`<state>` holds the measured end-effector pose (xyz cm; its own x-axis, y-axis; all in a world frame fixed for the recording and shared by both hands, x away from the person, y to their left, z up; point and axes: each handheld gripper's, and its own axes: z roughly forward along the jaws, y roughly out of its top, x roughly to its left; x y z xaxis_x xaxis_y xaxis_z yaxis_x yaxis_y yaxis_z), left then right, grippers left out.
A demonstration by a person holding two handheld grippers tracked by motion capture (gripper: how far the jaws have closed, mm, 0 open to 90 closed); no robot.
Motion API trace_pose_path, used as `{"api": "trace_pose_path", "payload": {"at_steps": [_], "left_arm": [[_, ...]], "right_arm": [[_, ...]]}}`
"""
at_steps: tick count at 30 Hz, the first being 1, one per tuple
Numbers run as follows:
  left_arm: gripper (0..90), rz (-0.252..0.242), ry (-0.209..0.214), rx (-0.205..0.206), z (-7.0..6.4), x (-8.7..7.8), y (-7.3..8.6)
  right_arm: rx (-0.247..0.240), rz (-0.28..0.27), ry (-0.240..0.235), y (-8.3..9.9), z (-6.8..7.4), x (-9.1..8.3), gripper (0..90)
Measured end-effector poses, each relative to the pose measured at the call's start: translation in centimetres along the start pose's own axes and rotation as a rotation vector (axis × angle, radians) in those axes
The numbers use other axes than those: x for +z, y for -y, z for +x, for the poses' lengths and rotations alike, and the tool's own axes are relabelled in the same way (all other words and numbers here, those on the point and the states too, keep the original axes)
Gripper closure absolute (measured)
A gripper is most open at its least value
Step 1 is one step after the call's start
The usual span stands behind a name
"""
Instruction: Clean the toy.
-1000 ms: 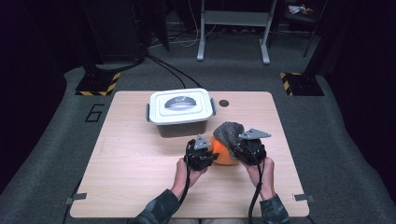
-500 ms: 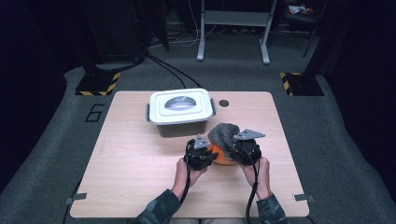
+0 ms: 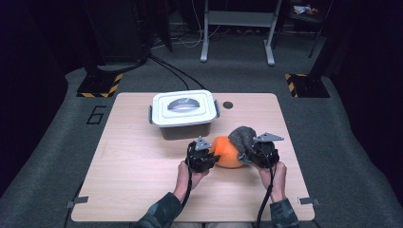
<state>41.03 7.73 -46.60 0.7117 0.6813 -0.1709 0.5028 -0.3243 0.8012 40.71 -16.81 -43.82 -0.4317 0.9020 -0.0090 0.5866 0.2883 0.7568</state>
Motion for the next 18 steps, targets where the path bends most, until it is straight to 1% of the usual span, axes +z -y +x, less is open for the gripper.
{"api": "trace_pose_path", "payload": {"at_steps": [3,5,8,11,12,14,15,16,17,18], "left_arm": [[78.9,-0.006,0.004,-0.013,0.1,0.1,0.1],[79.0,-0.004,0.005,-0.011,0.1,0.1,0.1],[79.0,-0.006,0.003,-0.010,0.1,0.1,0.1],[78.9,-0.002,0.000,-0.004,0.0,0.0,0.1],[78.9,-0.003,-0.001,-0.006,0.0,0.0,0.2],[78.8,-0.003,0.001,-0.007,0.0,0.0,0.3],[78.8,-0.002,0.000,-0.001,0.0,0.0,0.2],[78.8,-0.008,0.001,-0.012,0.0,0.0,0.2],[78.8,-0.009,0.004,-0.018,0.1,0.0,0.2],[78.8,-0.009,0.003,-0.018,0.1,0.0,0.2]], "right_arm": [[0.029,0.029,0.013,0.6,-0.9,0.6,76.4],[0.049,0.060,0.012,1.1,-1.5,1.2,76.4],[0.078,0.105,0.025,1.9,-2.5,2.3,76.3],[0.099,0.135,0.017,2.6,-3.1,3.2,76.0],[0.115,0.132,0.012,2.8,-3.2,3.2,75.9],[0.124,0.112,0.015,2.7,-3.2,2.7,76.0],[0.117,0.095,0.015,2.5,-3.2,2.3,76.0],[0.113,0.085,0.018,2.2,-3.1,1.8,76.1],[0.094,0.064,0.022,1.8,-2.9,1.2,76.1],[0.085,0.057,0.021,1.5,-2.8,0.8,76.1]]}}
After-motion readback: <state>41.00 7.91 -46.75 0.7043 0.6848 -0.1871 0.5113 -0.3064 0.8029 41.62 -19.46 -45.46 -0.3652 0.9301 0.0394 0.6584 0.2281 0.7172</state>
